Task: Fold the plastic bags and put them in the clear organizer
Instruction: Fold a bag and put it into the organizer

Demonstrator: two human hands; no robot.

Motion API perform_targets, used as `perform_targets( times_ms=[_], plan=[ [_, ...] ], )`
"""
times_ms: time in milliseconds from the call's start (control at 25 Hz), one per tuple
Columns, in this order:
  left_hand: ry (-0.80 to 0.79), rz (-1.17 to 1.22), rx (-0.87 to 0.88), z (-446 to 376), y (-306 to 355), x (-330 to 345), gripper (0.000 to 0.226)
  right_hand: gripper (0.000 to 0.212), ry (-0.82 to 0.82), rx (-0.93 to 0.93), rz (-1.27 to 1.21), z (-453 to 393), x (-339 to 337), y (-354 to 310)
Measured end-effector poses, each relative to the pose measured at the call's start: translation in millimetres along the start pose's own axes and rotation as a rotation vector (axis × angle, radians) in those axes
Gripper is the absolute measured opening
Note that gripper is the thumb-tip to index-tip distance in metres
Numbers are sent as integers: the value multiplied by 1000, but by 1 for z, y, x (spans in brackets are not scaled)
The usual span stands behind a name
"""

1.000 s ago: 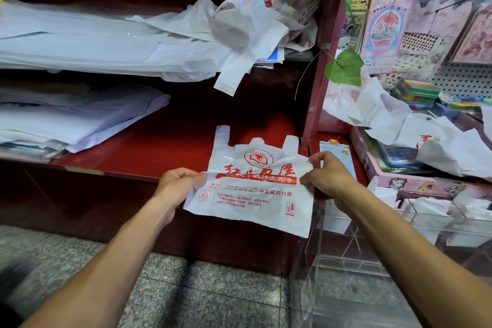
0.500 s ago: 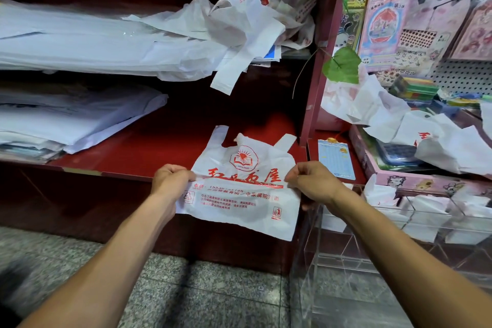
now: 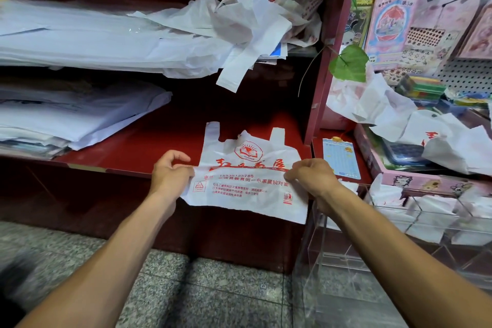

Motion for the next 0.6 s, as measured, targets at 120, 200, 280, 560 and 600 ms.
perform_targets(
  times_ms=[120, 200, 280, 560, 600],
  plan=[
    [-191, -6, -105, 3, -4, 6, 41, 33, 15, 35, 17, -3, 1, 2],
    [-205, 29, -166, 5, -5, 7, 42, 45, 14, 54, 15, -5, 3, 4],
    [-96, 129, -150, 3, 1, 5, 42, 51, -16, 15, -10, -5, 2, 4],
    [-49, -473, 103, -4, 0, -4, 63, 62, -4, -74, 61, -2, 3, -1],
    [-136, -691, 242, 0, 3, 0, 60, 62, -6, -48, 94, -3, 4, 2]
  ],
)
Point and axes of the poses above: each hand's wrist, its own z-axis away from the middle knuckle, its own x-axis out of the palm, y = z × x, the point moved 4 cm from there along -z, towards the middle knuckle, and after that the axes turned 15 degrees about x, right-handed, at the moved point
